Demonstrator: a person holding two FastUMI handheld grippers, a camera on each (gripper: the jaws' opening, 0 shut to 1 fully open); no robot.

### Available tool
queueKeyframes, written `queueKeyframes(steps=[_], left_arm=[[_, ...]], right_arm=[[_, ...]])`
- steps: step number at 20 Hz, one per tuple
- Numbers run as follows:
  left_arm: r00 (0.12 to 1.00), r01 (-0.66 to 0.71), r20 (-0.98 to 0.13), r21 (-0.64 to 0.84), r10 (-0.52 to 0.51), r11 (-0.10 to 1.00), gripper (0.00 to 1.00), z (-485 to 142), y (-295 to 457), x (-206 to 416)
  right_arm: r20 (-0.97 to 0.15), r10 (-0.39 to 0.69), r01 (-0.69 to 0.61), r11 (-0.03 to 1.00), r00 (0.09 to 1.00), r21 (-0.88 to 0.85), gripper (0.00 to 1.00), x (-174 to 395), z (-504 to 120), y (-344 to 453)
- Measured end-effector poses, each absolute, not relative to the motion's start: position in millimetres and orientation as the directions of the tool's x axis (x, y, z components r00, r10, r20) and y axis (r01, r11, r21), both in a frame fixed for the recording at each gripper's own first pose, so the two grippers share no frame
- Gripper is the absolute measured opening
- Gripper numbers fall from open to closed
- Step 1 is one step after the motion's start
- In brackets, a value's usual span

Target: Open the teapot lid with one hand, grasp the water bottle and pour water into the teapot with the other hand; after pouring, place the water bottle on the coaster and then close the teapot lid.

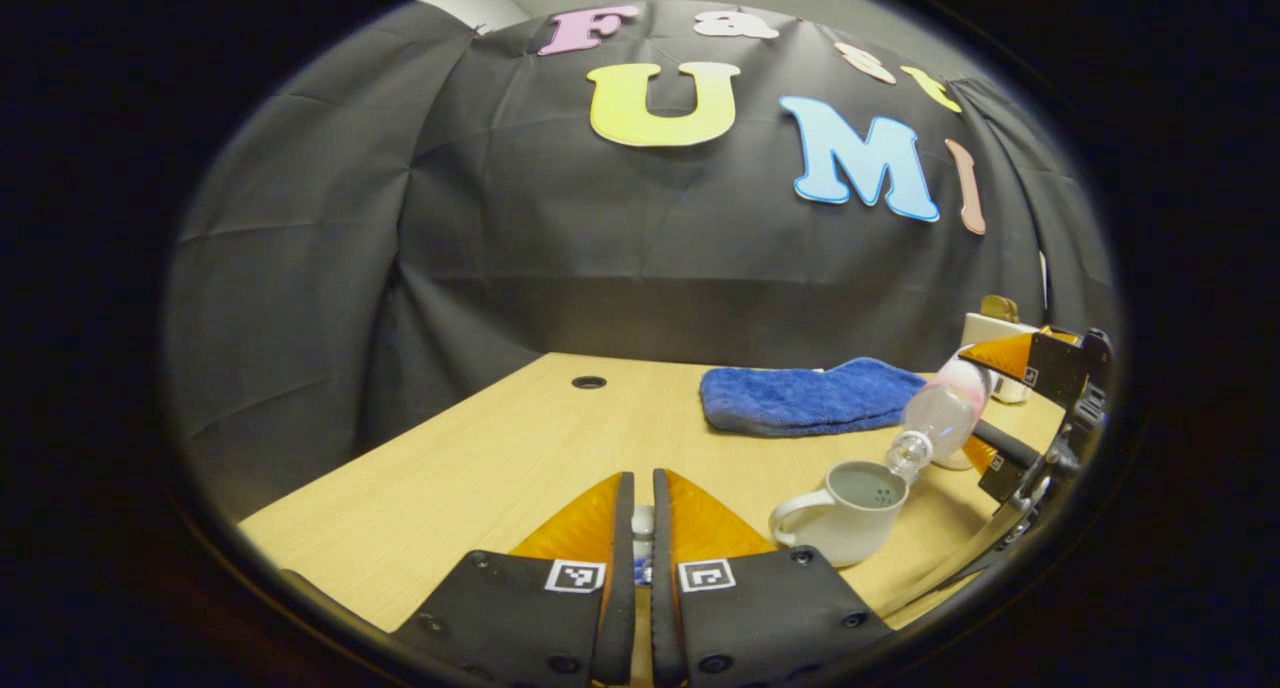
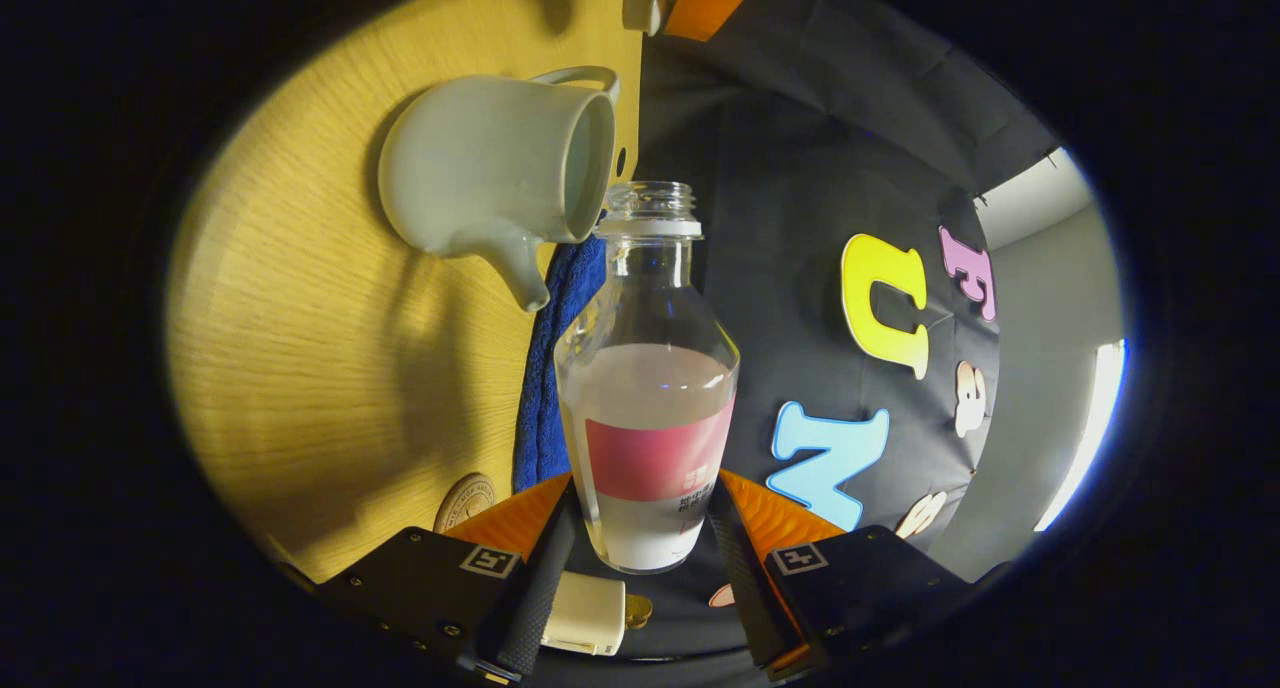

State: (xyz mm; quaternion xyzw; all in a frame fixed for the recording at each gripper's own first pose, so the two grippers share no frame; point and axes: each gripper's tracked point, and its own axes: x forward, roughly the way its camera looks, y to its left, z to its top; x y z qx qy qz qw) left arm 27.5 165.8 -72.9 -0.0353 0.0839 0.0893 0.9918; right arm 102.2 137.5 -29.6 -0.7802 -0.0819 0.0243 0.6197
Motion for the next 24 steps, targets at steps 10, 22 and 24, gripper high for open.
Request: queueKeyframes(steps=[10, 22, 24], left_arm=[[0.967, -0.184, -0.186, -0.05, 0.172, 0.982, 0.12, -76, 165, 26], [0.967, -0.178, -0.192, -0.04, 0.167, 0.983, 0.12, -77, 162, 28], [0.967, -0.178, -0.191, -0.041, 0.168, 0.983, 0.12, -77, 162, 28]], right_arm=[[0.118, 0.183, 0.165, -0.268, 0.976, -0.949, 0.76, 103, -18, 139], [0.164, 0.219, 0.227, -0.307, 0.962, -0.924, 0.76, 105, 7, 146], [0.173, 0.226, 0.239, -0.312, 0.959, -0.92, 0.76, 106, 14, 148]])
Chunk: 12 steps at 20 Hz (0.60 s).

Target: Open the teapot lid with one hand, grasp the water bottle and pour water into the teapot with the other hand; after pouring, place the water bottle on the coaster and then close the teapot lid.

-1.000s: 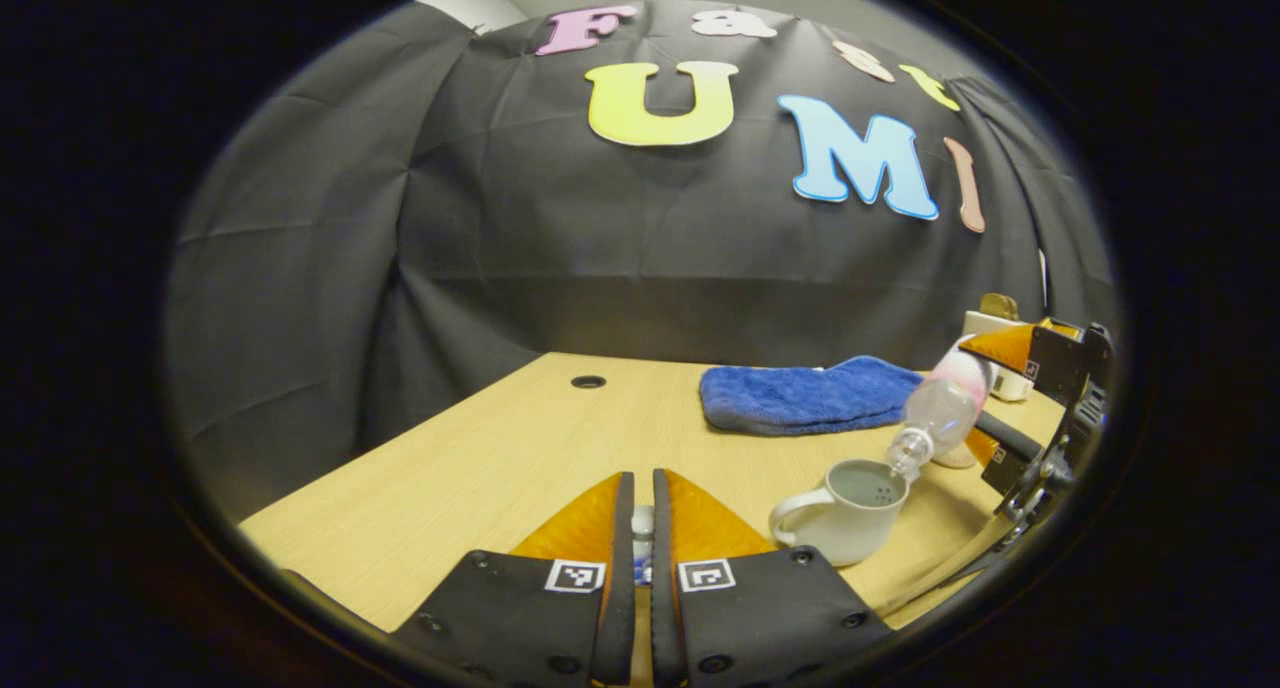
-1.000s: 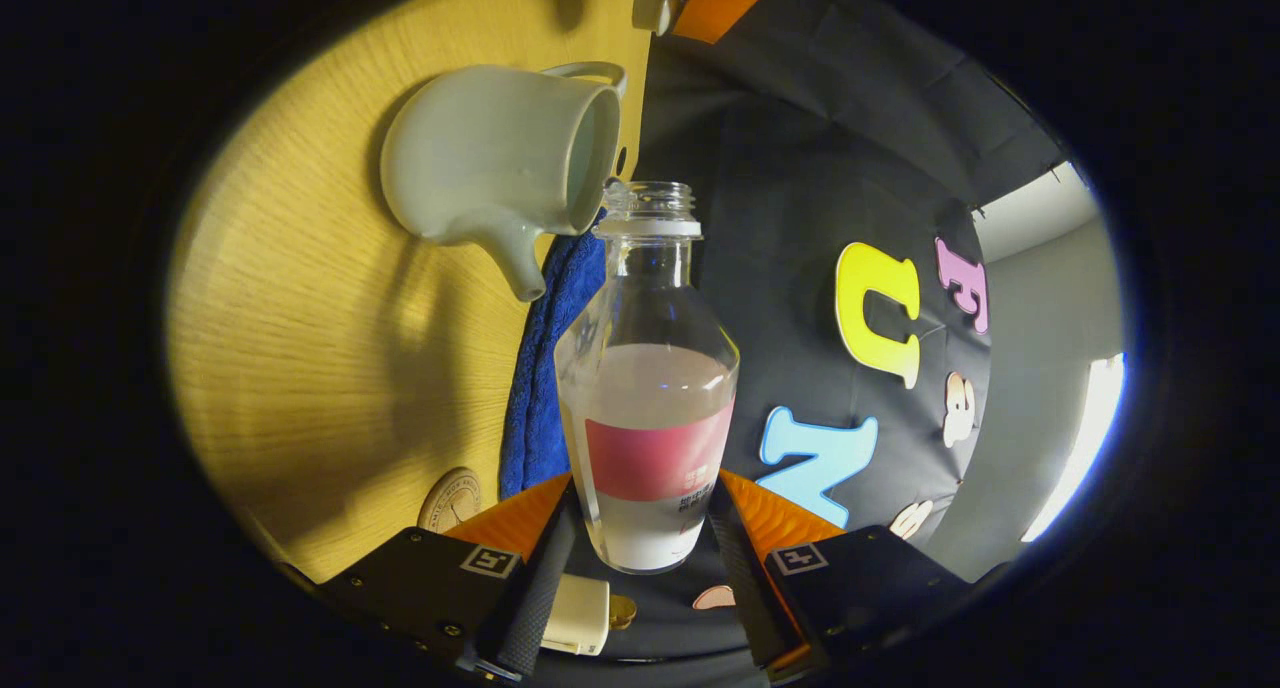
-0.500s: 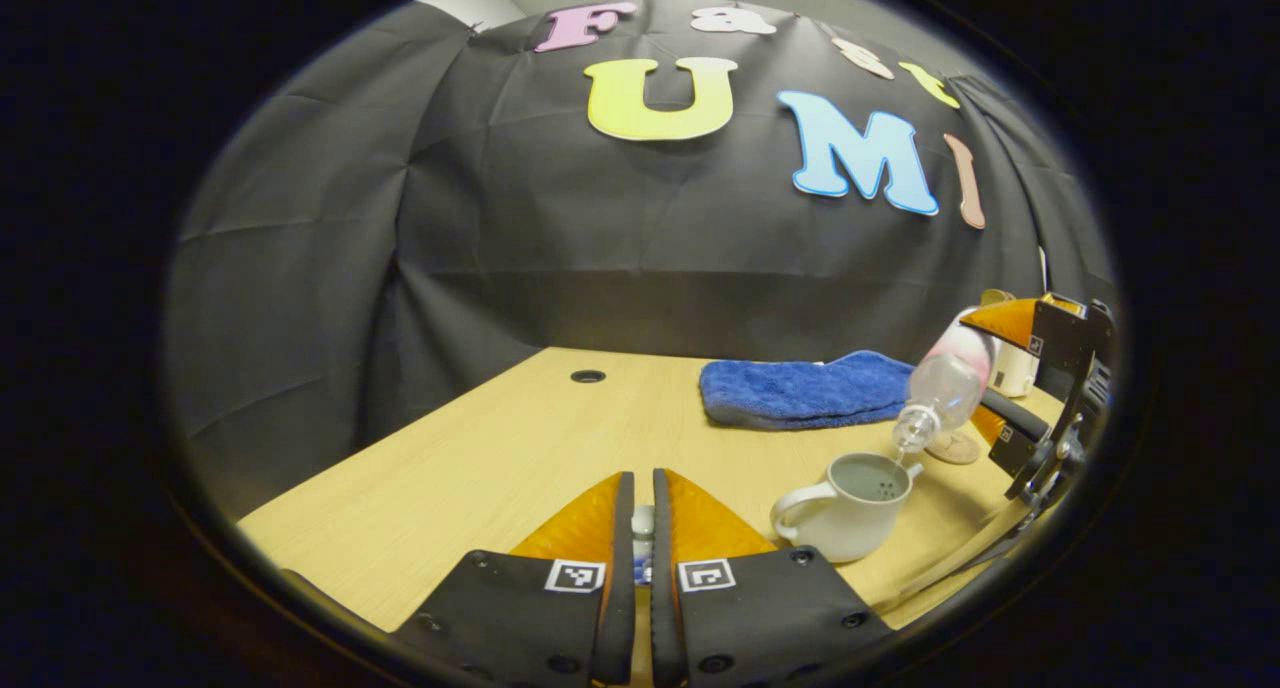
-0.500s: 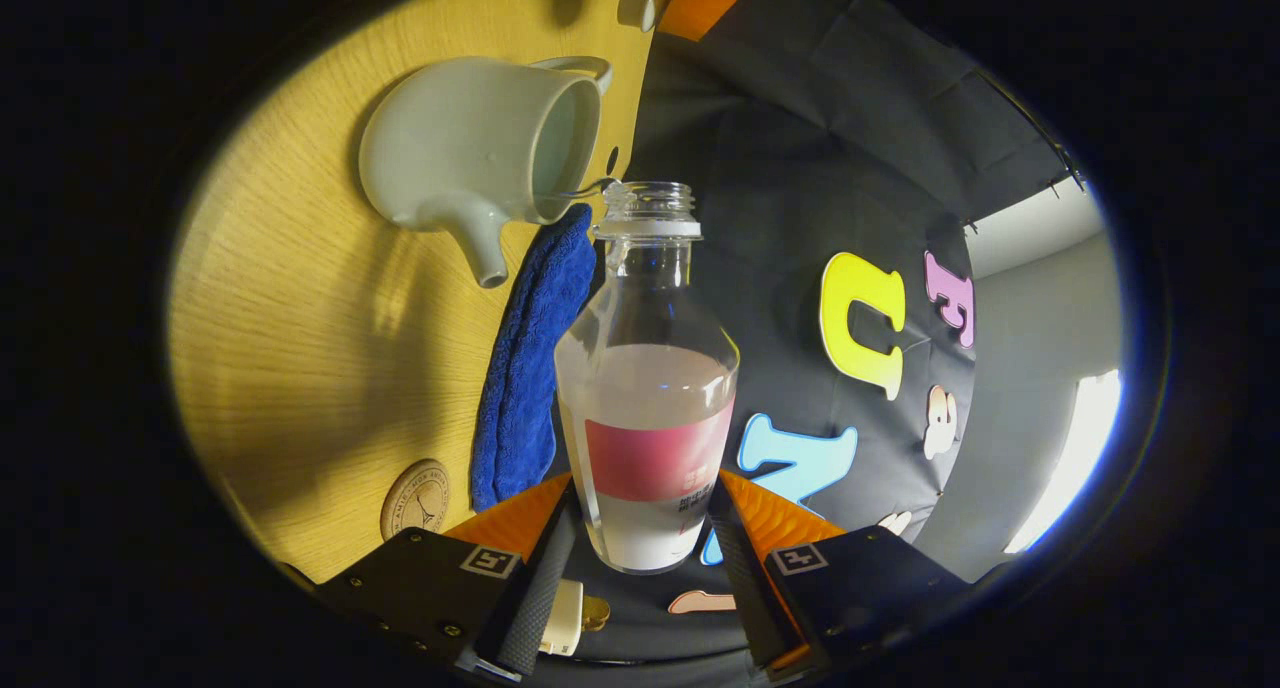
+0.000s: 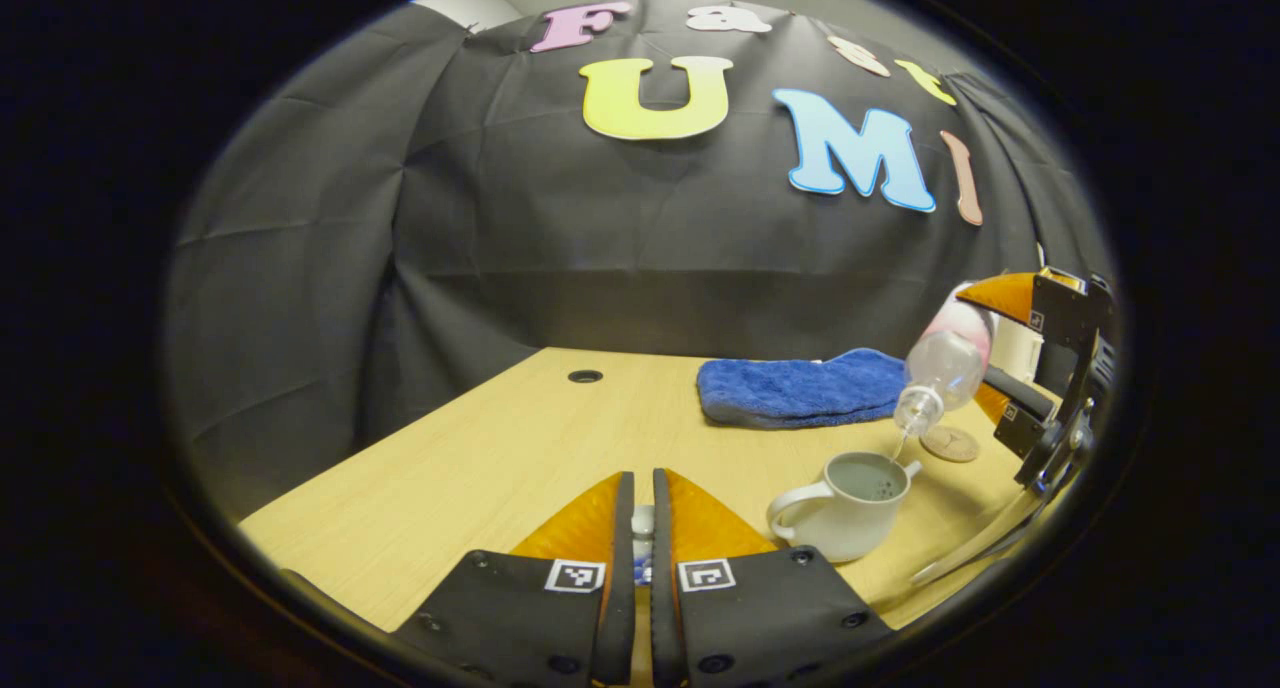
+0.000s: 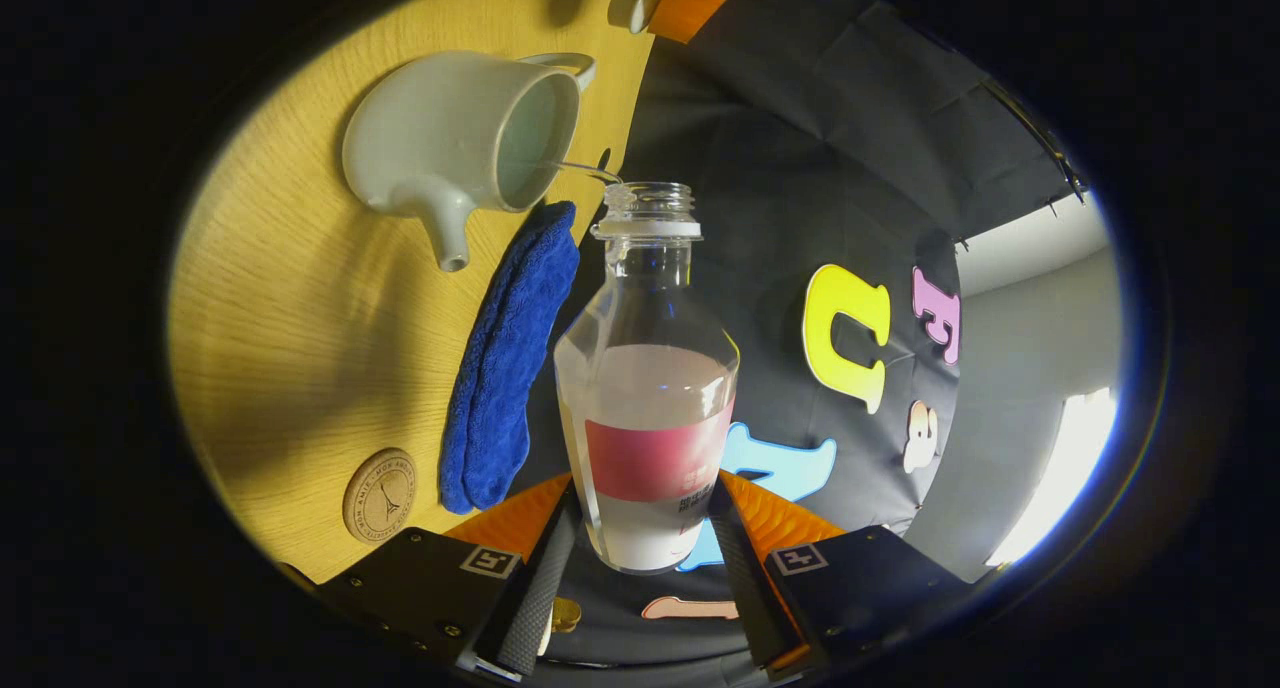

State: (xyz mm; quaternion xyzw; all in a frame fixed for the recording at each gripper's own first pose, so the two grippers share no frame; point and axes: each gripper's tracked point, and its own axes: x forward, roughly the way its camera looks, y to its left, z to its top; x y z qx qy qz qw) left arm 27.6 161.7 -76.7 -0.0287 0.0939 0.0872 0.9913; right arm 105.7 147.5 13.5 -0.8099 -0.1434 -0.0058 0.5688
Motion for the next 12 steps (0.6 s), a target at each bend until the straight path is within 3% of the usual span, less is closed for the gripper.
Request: queueKeyframes(steps=[12], left_arm=[[0.966, -0.181, -0.194, -0.036, 0.17, 0.983, 0.14, -77, 162, 28]], right_arm=[[0.201, 0.263, 0.286, -0.344, 0.944, -0.894, 0.76, 103, 34, 154]])
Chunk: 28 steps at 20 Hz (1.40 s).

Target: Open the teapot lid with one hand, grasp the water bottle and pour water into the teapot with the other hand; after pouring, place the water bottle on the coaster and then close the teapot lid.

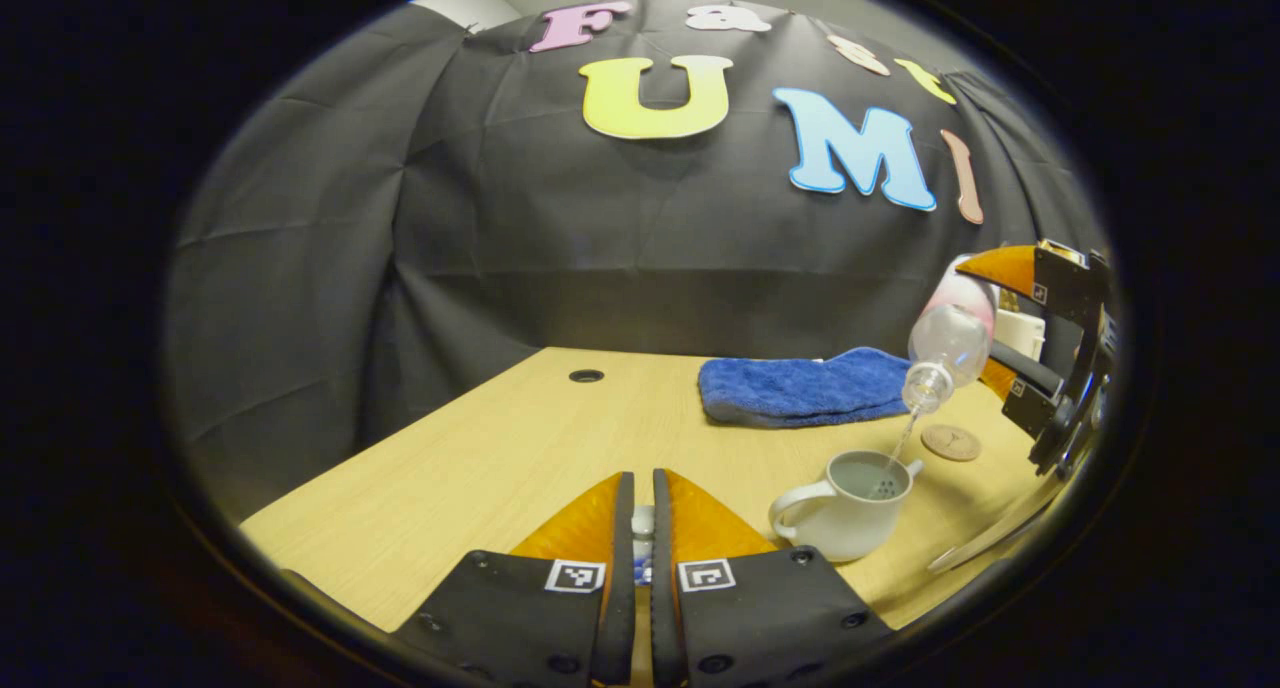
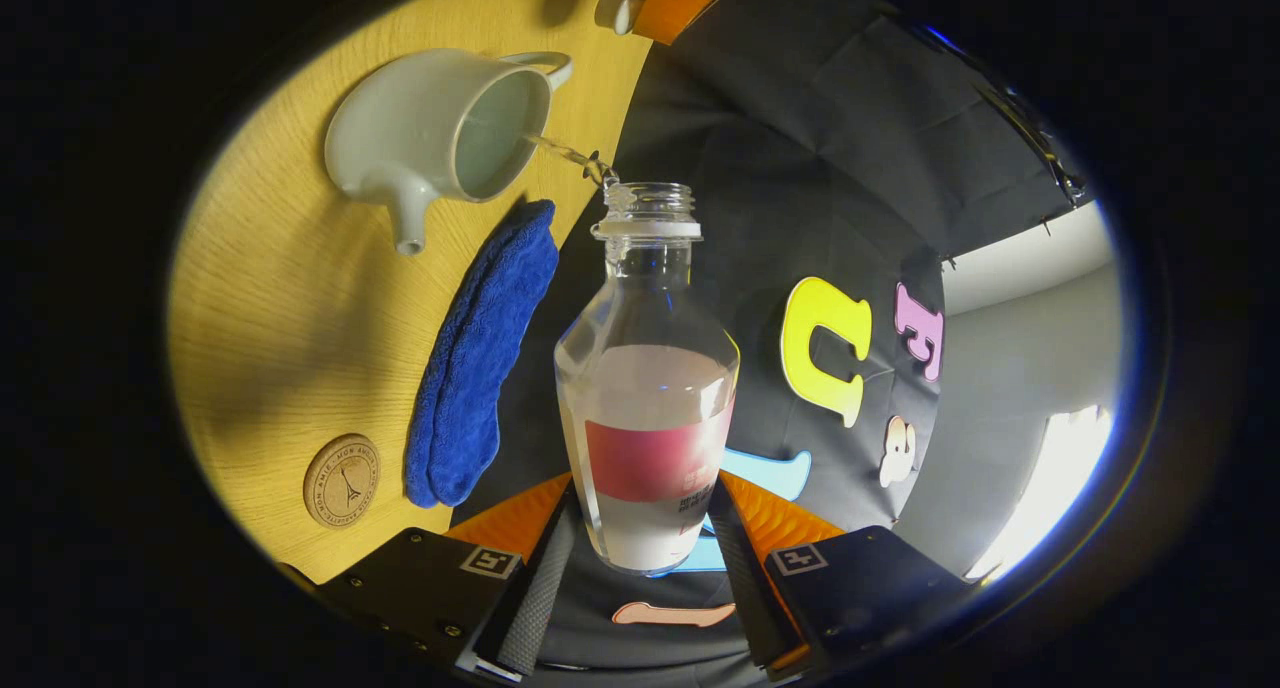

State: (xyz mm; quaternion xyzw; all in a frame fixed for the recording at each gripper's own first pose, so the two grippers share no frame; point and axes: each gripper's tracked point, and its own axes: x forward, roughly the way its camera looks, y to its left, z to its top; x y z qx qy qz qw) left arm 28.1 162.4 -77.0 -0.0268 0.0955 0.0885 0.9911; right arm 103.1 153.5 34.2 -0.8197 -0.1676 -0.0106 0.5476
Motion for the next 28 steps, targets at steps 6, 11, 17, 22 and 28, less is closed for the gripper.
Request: queueKeyframes(steps=[6, 11, 17, 22, 28], left_arm=[[0.966, -0.179, -0.196, -0.033, 0.169, 0.983, 0.13, -77, 162, 28], [0.966, -0.178, -0.196, -0.03, 0.168, 0.984, 0.12, -76, 161, 29], [0.966, -0.176, -0.198, -0.029, 0.167, 0.984, 0.12, -78, 160, 29], [0.966, -0.174, -0.197, -0.027, 0.165, 0.984, 0.13, -77, 159, 28], [0.966, -0.173, -0.199, -0.026, 0.165, 0.985, 0.12, -78, 159, 29]], right_arm=[[0.201, 0.271, 0.293, -0.359, 0.941, -0.886, 0.76, 105, 41, 153], [0.191, 0.285, 0.293, -0.378, 0.939, -0.878, 0.76, 104, 41, 157], [0.186, 0.301, 0.303, -0.408, 0.935, -0.861, 0.76, 105, 40, 159], [0.193, 0.323, 0.326, -0.433, 0.927, -0.84, 0.76, 104, 45, 163], [0.207, 0.355, 0.361, -0.451, 0.912, -0.816, 0.76, 101, 54, 171]])
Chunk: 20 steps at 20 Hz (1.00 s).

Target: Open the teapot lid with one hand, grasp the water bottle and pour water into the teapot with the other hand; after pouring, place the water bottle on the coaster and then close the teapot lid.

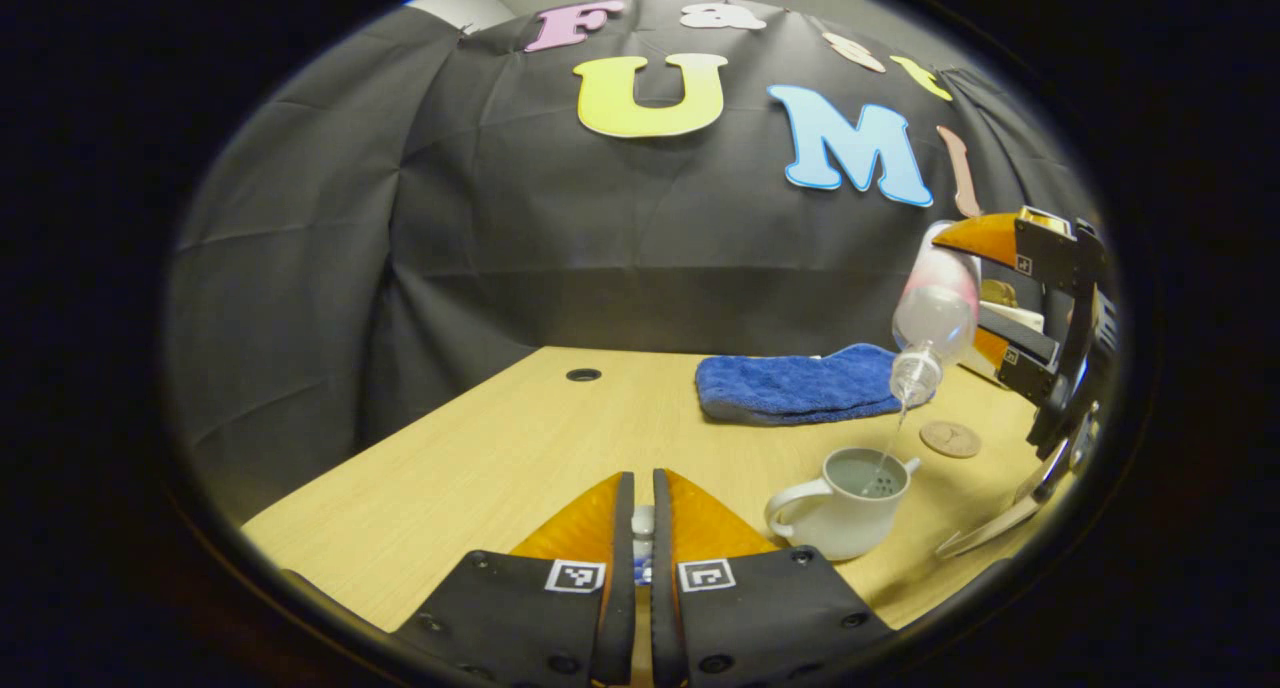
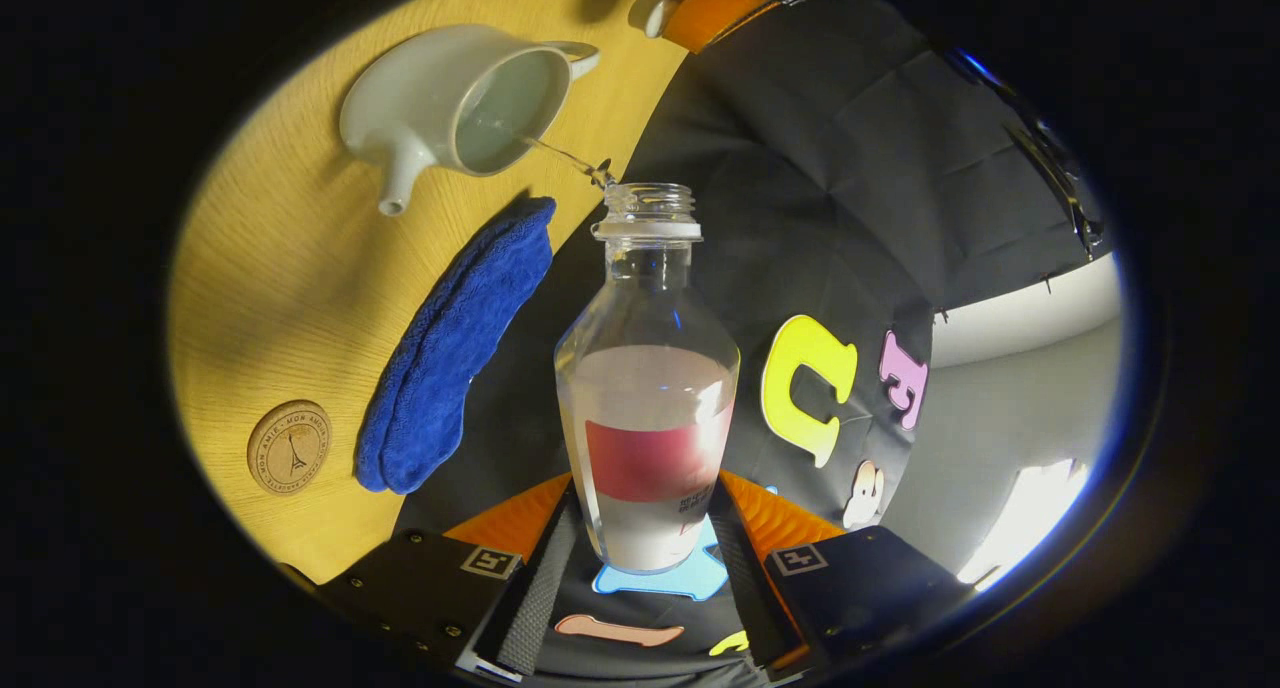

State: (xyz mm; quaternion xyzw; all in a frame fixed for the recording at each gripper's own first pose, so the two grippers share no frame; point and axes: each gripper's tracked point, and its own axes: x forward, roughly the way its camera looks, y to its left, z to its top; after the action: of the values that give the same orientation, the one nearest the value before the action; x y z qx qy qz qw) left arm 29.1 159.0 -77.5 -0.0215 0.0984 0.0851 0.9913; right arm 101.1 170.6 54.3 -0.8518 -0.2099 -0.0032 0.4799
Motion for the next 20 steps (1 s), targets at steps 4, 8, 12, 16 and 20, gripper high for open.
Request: queueKeyframes(steps=[4, 8, 12, 16, 20], left_arm=[[0.966, -0.173, -0.198, -0.028, 0.164, 0.985, 0.12, -76, 159, 28], [0.967, -0.172, -0.198, -0.029, 0.163, 0.985, 0.12, -76, 160, 28], [0.967, -0.172, -0.197, -0.03, 0.162, 0.985, 0.13, -76, 160, 28], [0.967, -0.171, -0.197, -0.035, 0.161, 0.985, 0.12, -76, 160, 28], [0.967, -0.171, -0.197, -0.033, 0.162, 0.985, 0.12, -76, 160, 28]], right_arm=[[0.206, 0.381, 0.379, -0.466, 0.901, -0.8, 0.76, 97, 56, 179], [0.206, 0.4, 0.394, -0.474, 0.893, -0.787, 0.76, 95, 60, 184], [0.197, 0.407, 0.393, -0.485, 0.892, -0.781, 0.76, 94, 61, 187], [0.191, 0.406, 0.389, -0.49, 0.894, -0.78, 0.75, 94, 62, 187], [0.189, 0.412, 0.397, -0.506, 0.891, -0.766, 0.76, 96, 65, 188]])
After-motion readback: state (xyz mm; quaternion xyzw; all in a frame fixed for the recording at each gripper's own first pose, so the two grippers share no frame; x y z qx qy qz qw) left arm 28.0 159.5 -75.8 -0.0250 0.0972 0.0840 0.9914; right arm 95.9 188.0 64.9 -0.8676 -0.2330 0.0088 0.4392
